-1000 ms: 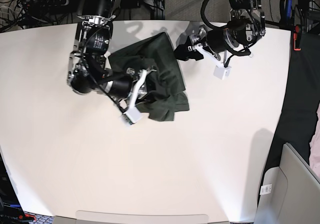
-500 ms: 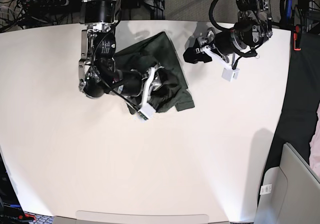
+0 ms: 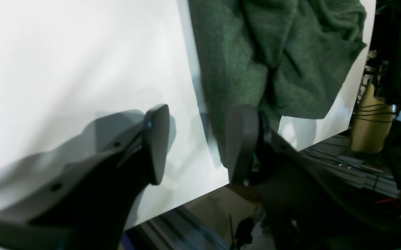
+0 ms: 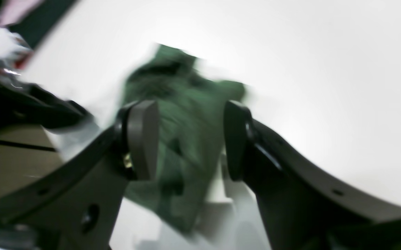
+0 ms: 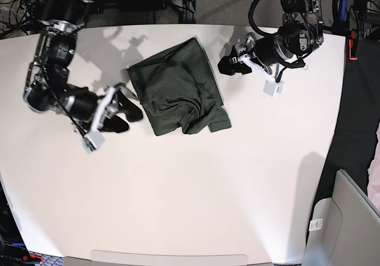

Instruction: Fold the T-shirt properly

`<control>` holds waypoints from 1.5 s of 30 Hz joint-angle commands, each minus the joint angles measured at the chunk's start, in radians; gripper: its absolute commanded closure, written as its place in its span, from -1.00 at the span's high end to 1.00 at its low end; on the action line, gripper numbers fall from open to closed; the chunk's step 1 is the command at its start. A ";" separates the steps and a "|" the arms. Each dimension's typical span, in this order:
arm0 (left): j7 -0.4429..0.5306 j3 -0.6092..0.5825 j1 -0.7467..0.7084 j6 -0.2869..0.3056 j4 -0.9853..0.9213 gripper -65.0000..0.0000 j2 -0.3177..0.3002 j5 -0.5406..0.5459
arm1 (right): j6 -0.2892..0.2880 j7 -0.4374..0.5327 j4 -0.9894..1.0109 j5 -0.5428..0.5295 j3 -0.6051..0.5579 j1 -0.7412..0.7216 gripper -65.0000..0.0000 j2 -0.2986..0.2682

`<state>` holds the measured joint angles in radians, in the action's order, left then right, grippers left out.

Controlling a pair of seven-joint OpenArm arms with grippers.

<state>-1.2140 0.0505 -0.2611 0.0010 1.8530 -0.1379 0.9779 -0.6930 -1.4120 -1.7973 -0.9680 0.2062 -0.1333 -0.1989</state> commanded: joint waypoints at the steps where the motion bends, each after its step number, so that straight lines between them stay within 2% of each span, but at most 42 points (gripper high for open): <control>1: 0.004 -0.001 0.007 0.001 0.014 -0.19 -0.002 0.023 | -0.005 0.016 -0.025 -0.030 -0.007 0.010 -0.14 0.003; 7: 0.004 -0.001 0.009 0.001 0.014 -0.19 -0.006 0.023 | -0.005 0.016 -0.028 -0.030 -0.034 0.082 -0.14 0.008; 13: 0.004 -0.001 0.010 0.001 0.014 -0.19 -0.001 0.023 | -0.005 0.016 0.044 -0.022 -0.061 0.076 -0.16 0.026; 16: 0.004 -0.001 0.009 0.001 0.014 -0.19 -0.004 0.023 | -0.005 0.016 0.113 -0.022 -0.106 0.054 -0.30 0.034; 20: 0.009 -0.001 0.004 0.001 0.014 -0.19 -0.004 0.023 | -0.005 0.016 0.118 -0.029 -0.143 0.040 -0.58 0.055; 23: 0.012 -0.001 0.004 0.001 0.014 -0.19 -0.004 0.023 | -0.005 0.016 0.118 -0.030 -0.199 0.024 -0.69 0.060; 28: 0.012 -0.001 0.006 0.001 0.014 -0.19 -0.006 0.023 | -0.005 0.016 0.121 -0.081 -0.370 -0.001 -0.69 0.060; 32: 0.012 -0.001 0.007 0.001 0.014 -0.19 -0.004 0.023 | -0.005 0.016 0.123 -0.079 -0.508 -0.027 -0.69 0.026; 35: 0.012 0.001 0.006 0.001 0.014 -0.19 -0.002 0.023 | -0.005 0.016 0.124 -0.079 -0.566 -0.036 -0.69 0.022; 38: 0.013 0.005 0.004 0.001 0.014 -0.19 -0.002 0.023 | -0.005 0.016 0.124 -0.087 -0.606 -0.038 -0.67 0.005; 43: 0.039 0.007 0.003 0.001 0.014 -0.19 -0.004 0.023 | -0.005 0.016 0.120 -0.162 -0.623 -0.038 -0.35 -0.015; 45: 0.050 0.007 0.003 0.000 0.015 -0.19 -0.006 0.023 | -0.005 0.016 0.115 -0.196 -0.606 -0.042 -0.36 -0.034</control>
<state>-1.1751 0.0525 -0.2630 -0.0002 1.8526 -0.1371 0.9791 -0.6930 -1.4136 -1.6604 -1.1439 -0.4095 -0.1501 -0.2302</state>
